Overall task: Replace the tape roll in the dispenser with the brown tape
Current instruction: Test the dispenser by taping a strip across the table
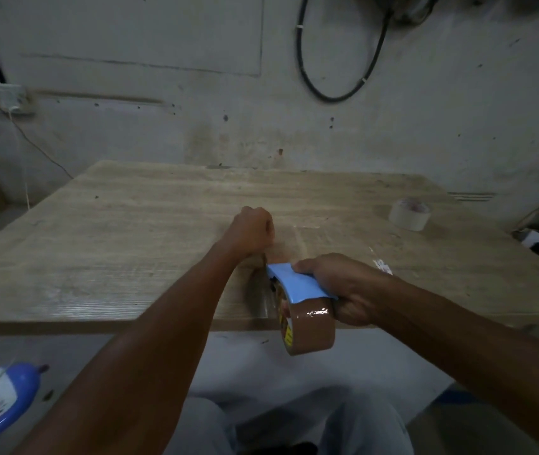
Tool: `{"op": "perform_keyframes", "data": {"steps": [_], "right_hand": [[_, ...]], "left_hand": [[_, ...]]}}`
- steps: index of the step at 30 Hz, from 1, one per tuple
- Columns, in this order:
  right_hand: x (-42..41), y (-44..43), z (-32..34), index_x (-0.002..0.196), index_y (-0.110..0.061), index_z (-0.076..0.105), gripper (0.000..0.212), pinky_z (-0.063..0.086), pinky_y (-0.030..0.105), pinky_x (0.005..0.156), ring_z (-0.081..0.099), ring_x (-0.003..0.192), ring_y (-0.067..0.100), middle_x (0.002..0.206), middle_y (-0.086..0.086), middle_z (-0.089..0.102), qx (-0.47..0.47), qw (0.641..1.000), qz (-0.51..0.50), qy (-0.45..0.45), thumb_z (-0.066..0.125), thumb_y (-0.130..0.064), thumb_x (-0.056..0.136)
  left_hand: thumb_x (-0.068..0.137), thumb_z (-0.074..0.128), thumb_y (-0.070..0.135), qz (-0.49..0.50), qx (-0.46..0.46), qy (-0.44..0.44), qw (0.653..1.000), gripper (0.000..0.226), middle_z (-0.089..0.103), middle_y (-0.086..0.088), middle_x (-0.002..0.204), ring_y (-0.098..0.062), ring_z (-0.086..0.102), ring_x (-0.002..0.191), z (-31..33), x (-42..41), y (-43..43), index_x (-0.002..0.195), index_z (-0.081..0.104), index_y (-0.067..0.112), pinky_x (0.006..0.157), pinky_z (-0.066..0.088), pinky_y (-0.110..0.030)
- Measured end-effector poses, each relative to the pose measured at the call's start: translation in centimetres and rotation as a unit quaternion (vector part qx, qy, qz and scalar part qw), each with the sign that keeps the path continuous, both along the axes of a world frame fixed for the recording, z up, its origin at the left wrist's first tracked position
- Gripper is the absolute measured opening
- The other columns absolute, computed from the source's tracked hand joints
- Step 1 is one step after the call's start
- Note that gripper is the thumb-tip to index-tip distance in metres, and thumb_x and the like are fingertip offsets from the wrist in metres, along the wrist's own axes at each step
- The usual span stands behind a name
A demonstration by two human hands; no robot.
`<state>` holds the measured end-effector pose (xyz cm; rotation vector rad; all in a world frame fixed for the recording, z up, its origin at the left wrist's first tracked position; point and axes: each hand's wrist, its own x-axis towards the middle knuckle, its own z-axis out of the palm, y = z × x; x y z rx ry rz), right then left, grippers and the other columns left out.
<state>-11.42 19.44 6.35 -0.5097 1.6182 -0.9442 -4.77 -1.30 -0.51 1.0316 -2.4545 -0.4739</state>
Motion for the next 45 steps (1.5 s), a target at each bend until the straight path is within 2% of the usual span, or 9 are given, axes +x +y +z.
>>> {"op": "perform_keyframes", "data": {"steps": [3, 7, 11, 20, 25, 29, 33, 41, 45], "right_hand": [[-0.2, 0.1, -0.4, 0.129, 0.005, 0.048, 0.045, 0.055, 0.03, 0.041, 0.066, 0.042, 0.027, 0.06, 0.02, 0.069, 0.002, 1.0, 0.004, -0.006, 0.056, -0.028, 0.098], [-0.2, 0.2, -0.7, 0.121, 0.003, 0.052, 0.041, 0.056, 0.031, 0.046, 0.067, 0.046, 0.028, 0.059, 0.019, 0.069, 0.008, 1.0, 0.01, -0.007, 0.058, -0.027, 0.094], [-0.6, -0.5, -0.6, 0.122, 0.004, 0.052, 0.043, 0.058, 0.034, 0.056, 0.066, 0.057, 0.029, 0.075, 0.021, 0.067, 0.021, 1.0, 0.003, -0.02, 0.059, -0.02, 0.087], [-0.2, -1.6, -0.7, 0.116, 0.007, 0.053, 0.033, 0.054, 0.029, 0.042, 0.063, 0.045, 0.026, 0.073, 0.021, 0.065, 0.032, 0.999, -0.005, 0.013, 0.053, -0.021, 0.098], [0.2, -1.1, 0.0, 0.095, 0.006, 0.054, 0.027, 0.053, 0.025, 0.038, 0.063, 0.042, 0.023, 0.058, 0.017, 0.067, 0.054, 0.998, 0.011, 0.035, 0.048, -0.02, 0.101], [0.6, 0.0, -0.6, 0.12, 0.001, 0.05, 0.03, 0.056, 0.03, 0.05, 0.067, 0.058, 0.023, 0.084, 0.017, 0.069, 0.055, 0.996, 0.034, 0.059, 0.047, -0.023, 0.102], [1.3, 1.9, -1.1, 0.123, 0.0, 0.042, 0.031, 0.052, 0.024, 0.038, 0.065, 0.04, 0.02, 0.077, 0.017, 0.066, 0.038, 0.997, 0.02, 0.071, 0.046, -0.023, 0.103], [2.4, 3.6, -2.1, 0.143, -0.004, 0.029, 0.047, 0.047, 0.02, 0.032, 0.064, 0.036, 0.016, 0.091, 0.02, 0.063, 0.005, 0.996, -0.022, 0.092, 0.047, -0.022, 0.103], [2.2, 3.5, -2.6, 0.143, -0.004, 0.029, 0.048, 0.048, 0.021, 0.036, 0.065, 0.049, 0.02, 0.093, 0.019, 0.064, 0.002, 0.995, -0.023, 0.098, 0.047, -0.023, 0.102]], "left_hand": [[0.088, 0.067, 0.038, -0.064, -0.016, 0.012, 0.998, 0.034, 0.068, -0.003, 0.116, -0.021, 0.062, 0.107, -0.6, -0.5, 0.8, 0.115, 0.066, 0.018, 0.093, 0.051, -0.042], [0.101, 0.028, 0.056, -0.174, -0.017, -0.22, 0.96, 0.058, 0.014, 0.006, 0.166, -0.021, 0.006, 0.153, -1.0, -1.8, 1.3, 0.155, 0.022, 0.035, 0.118, 0.007, -0.059], [0.102, 0.023, 0.056, -0.187, -0.056, -0.279, 0.94, 0.063, -0.003, 0.007, 0.167, -0.023, -0.008, 0.153, -1.2, -1.9, 1.1, 0.157, 0.002, 0.036, 0.117, 0.001, -0.064], [0.101, 0.024, 0.058, -0.186, -0.086, -0.253, 0.946, 0.063, -0.001, 0.006, 0.167, -0.024, -0.004, 0.153, -1.5, -1.3, 1.7, 0.157, 0.004, 0.039, 0.116, 0.0, -0.065], [0.101, 0.017, 0.059, -0.165, -0.104, -0.258, 0.946, 0.059, 0.003, 0.009, 0.167, -0.023, 0.0, 0.153, -1.7, -1.7, 1.5, 0.156, 0.006, 0.043, 0.117, 0.0, -0.063], [0.1, 0.009, 0.06, -0.156, -0.113, -0.238, 0.952, 0.058, 0.007, 0.011, 0.166, -0.022, 0.004, 0.153, -1.8, -1.7, 1.5, 0.155, 0.008, 0.044, 0.118, 0.002, -0.062], [0.099, 0.006, 0.062, -0.157, -0.113, -0.251, 0.949, 0.058, 0.006, 0.011, 0.166, -0.022, 0.003, 0.153, -2.0, -1.9, 1.3, 0.155, 0.006, 0.046, 0.118, 0.003, -0.062], [0.101, 0.01, 0.059, -0.151, -0.103, -0.268, 0.946, 0.056, 0.005, 0.009, 0.167, -0.024, 0.001, 0.153, -1.4, -1.9, 1.9, 0.155, 0.007, 0.045, 0.117, 0.001, -0.064], [0.101, 0.011, 0.058, -0.127, -0.105, -0.306, 0.938, 0.056, 0.003, 0.009, 0.167, -0.026, 0.001, 0.153, -0.3, -2.1, 2.5, 0.155, 0.005, 0.044, 0.117, 0.003, -0.065]]}}
